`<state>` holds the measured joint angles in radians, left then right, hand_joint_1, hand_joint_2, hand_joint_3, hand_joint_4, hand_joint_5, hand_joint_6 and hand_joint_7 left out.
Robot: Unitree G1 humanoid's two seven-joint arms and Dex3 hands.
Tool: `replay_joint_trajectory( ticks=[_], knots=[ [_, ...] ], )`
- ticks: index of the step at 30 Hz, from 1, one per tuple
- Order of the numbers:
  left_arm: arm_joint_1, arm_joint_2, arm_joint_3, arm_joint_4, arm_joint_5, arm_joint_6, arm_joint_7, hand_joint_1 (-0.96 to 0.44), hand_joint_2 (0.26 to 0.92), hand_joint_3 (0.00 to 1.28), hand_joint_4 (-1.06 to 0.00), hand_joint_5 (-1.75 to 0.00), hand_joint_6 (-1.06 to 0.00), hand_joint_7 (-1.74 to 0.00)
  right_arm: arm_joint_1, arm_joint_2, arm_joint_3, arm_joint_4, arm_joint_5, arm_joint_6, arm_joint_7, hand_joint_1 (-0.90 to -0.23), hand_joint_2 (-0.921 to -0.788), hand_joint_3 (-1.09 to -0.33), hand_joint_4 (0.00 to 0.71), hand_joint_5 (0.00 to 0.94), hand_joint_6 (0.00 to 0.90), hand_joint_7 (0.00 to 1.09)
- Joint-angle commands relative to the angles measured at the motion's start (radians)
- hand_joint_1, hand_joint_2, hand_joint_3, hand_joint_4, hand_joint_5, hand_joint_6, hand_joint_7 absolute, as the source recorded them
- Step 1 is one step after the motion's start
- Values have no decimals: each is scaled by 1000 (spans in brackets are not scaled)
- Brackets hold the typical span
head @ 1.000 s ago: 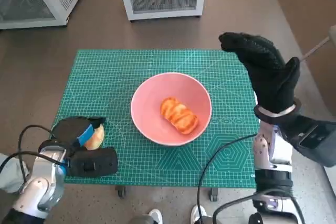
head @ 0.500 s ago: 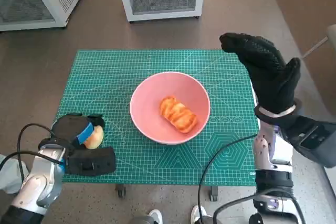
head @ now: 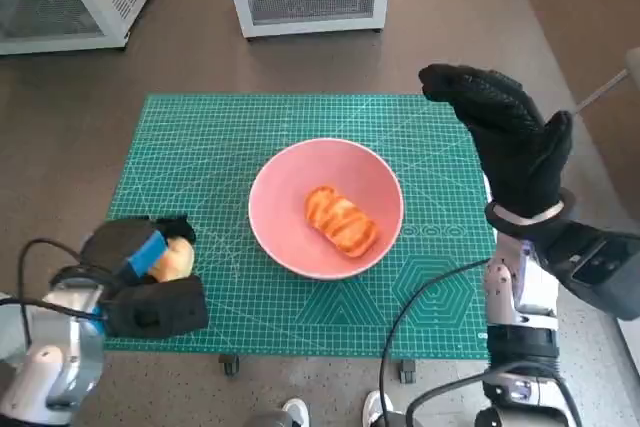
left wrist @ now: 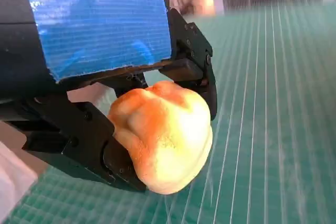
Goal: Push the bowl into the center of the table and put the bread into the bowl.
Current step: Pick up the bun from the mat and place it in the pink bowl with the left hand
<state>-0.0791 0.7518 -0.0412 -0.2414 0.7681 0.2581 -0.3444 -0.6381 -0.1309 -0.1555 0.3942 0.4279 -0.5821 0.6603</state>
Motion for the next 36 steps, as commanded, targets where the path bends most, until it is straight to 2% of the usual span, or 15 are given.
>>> replay_joint_trajectory(
  ticks=[1,13,26,36],
  knots=[
    [-34,10,48,-95,-17,-5,-14,3,919,29,-747,-1087,-662,-1139,22,2,1,11,-6,9,-1,-747,-921,-758,208,0,133,325],
    [-188,-17,84,-213,-61,-40,-21,3,904,3,-827,-1058,-712,-1027,14,7,5,26,-11,7,-2,-748,-921,-760,208,0,134,324],
    [-385,-135,-37,-229,-59,-62,-23,2,910,4,-792,-1074,-714,-1050,3,5,4,47,-14,-6,3,-744,-921,-763,208,0,133,326],
    [-428,-171,-76,-200,-50,-91,-22,2,911,4,-784,-1080,-715,-1053,-1,4,4,55,-14,-11,5,-741,-921,-763,208,0,132,328]
  ],
)
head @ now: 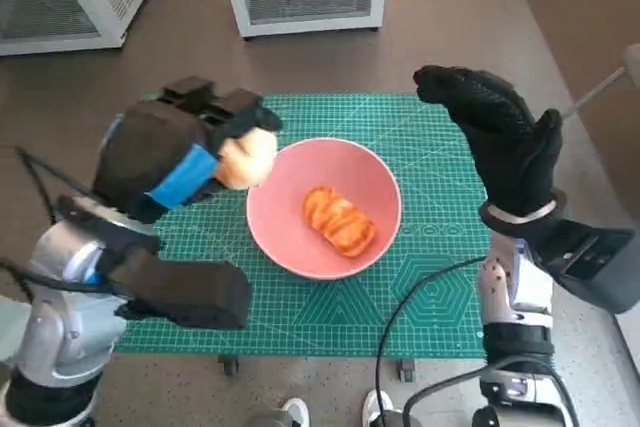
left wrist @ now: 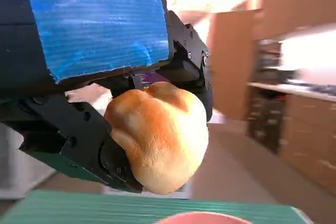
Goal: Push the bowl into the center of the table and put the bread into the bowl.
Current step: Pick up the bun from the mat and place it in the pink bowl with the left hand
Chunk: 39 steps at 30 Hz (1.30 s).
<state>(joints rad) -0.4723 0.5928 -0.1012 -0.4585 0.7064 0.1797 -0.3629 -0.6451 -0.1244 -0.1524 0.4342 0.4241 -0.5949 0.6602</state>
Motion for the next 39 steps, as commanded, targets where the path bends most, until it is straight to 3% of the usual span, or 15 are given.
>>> replay_joint_trajectory(
  ticks=[1,4,14,22,29,33,34,37,39],
  knots=[
    [-83,-39,-59,61,6,-42,-1,2,911,4,-784,-1081,-714,-1052,5,-5,-1,17,-8,1,8,-740,-921,-763,208,0,132,328],
    [-180,-90,-143,164,0,-109,4,2,915,6,-784,-1120,-701,-1025,6,-10,-3,20,-4,-2,13,-739,-921,-762,208,0,131,329],
    [-267,-153,-211,347,9,-217,48,2,897,8,-797,-1201,-794,-827,11,-13,-2,12,-11,-10,7,-735,-921,-762,208,0,130,330],
    [-297,-195,-247,472,9,-228,44,1,897,14,-820,-1109,-734,-964,16,-17,-2,6,-12,-12,2,-734,-921,-761,208,1,129,331],
    [-298,-219,-258,532,-8,-202,10,1,914,20,-767,-1129,-687,-1052,18,-15,-1,7,-19,-16,-5,-731,-921,-761,208,0,129,331],
    [-281,-233,-253,523,-24,-158,-25,1,920,149,-624,-1246,-510,-1262,21,-14,0,1,-22,-16,-9,-729,-921,-762,208,0,128,331],
    [-275,-236,-252,517,-27,-147,-33,12,885,147,-526,-943,-436,-982,22,-14,0,-1,-22,-15,-10,-729,-921,-762,207,0,128,331],
    [-256,-241,-254,488,-22,-106,-56,25,861,80,-449,-337,-421,-408,22,-14,-1,-1,-24,-16,-10,-729,-921,-762,207,0,127,332],
    [-247,-240,-257,470,-11,-76,-72,13,848,51,-355,-172,-394,-232,21,-14,-2,0,-25,-17,-10,-728,-921,-761,207,0,127,332]
  ],
)
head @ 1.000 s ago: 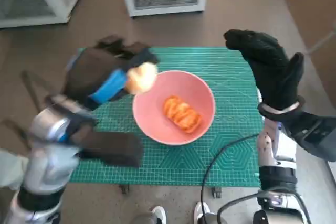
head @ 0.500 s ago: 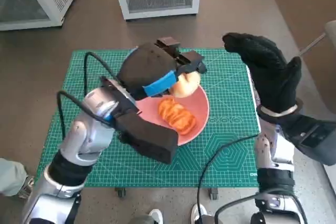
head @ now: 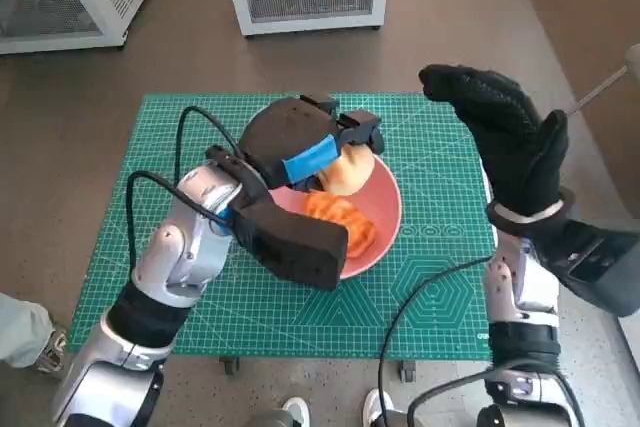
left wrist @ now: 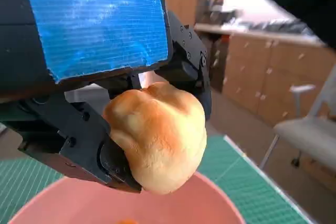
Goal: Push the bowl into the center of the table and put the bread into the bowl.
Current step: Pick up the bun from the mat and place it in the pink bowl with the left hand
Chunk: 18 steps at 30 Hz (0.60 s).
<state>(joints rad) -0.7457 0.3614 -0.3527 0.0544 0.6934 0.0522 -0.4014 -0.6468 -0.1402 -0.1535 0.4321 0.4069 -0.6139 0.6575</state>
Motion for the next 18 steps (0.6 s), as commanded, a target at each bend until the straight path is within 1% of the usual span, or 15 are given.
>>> replay_joint_trajectory(
  ticks=[1,4,7,18],
  knots=[
    [29,-9,-7,-51,8,65,-40,-10,838,36,-288,-110,-378,-160,22,2,-1,3,-8,2,-7,-728,-921,-761,207,0,127,332],
    [34,0,-14,-65,30,86,-52,-62,821,16,-196,-36,-357,-71,21,2,-2,5,-6,2,-6,-727,-921,-761,207,0,126,332],
    [35,10,-19,-71,43,90,-57,-116,812,7,-148,-12,-344,-34,22,2,-2,5,-5,2,-5,-726,-921,-761,207,0,126,333],
    [60,37,8,-127,36,124,-94,-231,812,2,-92,0,-298,-1,27,6,2,2,-5,5,-6,-725,-921,-761,207,0,125,335]
  ],
)
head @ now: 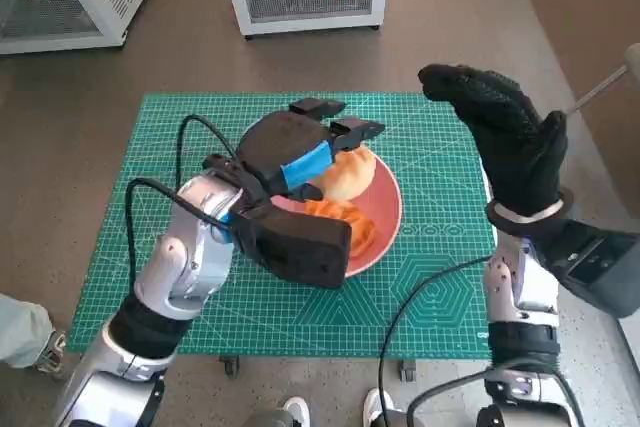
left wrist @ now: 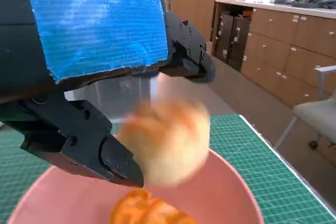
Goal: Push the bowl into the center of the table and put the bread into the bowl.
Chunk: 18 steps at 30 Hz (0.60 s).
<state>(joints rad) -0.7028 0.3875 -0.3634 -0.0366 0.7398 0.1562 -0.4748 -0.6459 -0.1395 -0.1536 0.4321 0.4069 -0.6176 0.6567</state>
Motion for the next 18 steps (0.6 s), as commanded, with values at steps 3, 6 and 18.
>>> replay_joint_trajectory(
  ticks=[3,6,18],
  knots=[
    [27,14,39,-58,-31,31,-27,-251,812,2,-81,0,-289,0,28,7,4,-2,-6,9,-6,-725,-921,-761,207,0,125,336],
    [41,19,76,-80,-70,34,-25,-273,813,2,-77,0,-285,0,28,6,3,-2,-3,11,-3,-725,-921,-762,206,0,124,336],
    [121,-6,305,-136,-357,-39,47,-314,848,14,-15,1,-212,0,20,4,0,-5,-5,22,-10,-725,-921,-763,206,0,122,340]
  ],
)
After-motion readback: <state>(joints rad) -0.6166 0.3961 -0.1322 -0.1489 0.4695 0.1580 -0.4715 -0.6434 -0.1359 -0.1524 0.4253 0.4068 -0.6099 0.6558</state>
